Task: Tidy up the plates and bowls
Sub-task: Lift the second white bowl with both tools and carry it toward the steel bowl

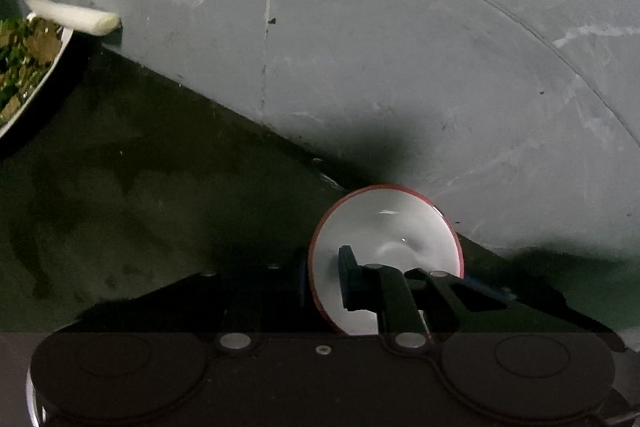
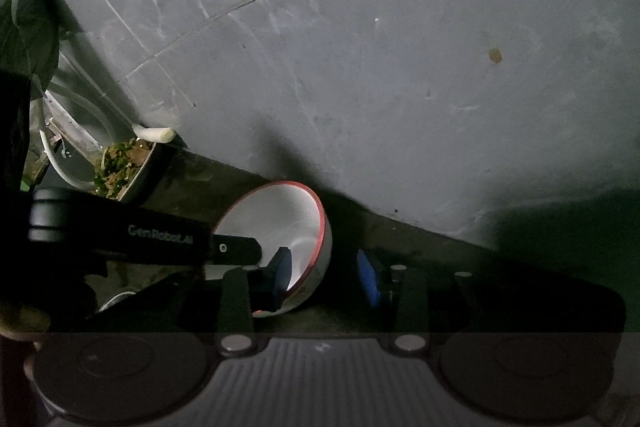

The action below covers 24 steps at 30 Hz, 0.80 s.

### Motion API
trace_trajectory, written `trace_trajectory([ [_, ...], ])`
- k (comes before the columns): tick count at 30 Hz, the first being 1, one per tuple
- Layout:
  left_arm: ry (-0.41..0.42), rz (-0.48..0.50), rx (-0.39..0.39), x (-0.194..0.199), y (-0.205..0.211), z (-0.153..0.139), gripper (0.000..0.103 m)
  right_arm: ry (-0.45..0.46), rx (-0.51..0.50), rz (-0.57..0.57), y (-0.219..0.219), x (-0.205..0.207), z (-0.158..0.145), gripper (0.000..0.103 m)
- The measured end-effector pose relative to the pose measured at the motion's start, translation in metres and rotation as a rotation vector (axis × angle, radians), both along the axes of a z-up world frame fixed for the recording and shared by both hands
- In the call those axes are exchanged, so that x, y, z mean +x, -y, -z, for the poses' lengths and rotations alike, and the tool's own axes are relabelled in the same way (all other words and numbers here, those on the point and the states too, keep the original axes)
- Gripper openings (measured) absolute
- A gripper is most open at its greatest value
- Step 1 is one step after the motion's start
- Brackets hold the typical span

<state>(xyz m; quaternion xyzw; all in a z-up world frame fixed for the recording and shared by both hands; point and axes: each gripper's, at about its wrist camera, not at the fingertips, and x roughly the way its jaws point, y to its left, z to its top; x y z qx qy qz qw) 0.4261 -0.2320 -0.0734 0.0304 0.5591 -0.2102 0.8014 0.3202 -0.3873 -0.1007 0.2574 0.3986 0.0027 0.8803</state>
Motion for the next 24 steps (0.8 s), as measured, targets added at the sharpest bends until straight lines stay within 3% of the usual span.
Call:
trace_trajectory([
  [4, -0.013, -0.025, -0.016, 0.001, -0.005, 0.002, 0.015, 0.001, 0.032, -0.009, 0.000, 0.000, -0.001, 0.024],
  [16, 0.022, -0.115, -0.058, -0.031, -0.017, -0.004, 0.007, -0.027, 0.022, 0.025, -0.006, -0.009, -0.003, 0.013],
  [24, 0.075, -0.144, -0.120, -0.059, -0.034, -0.025, 0.007, -0.005, -0.004, 0.027, -0.012, -0.030, -0.019, 0.011],
])
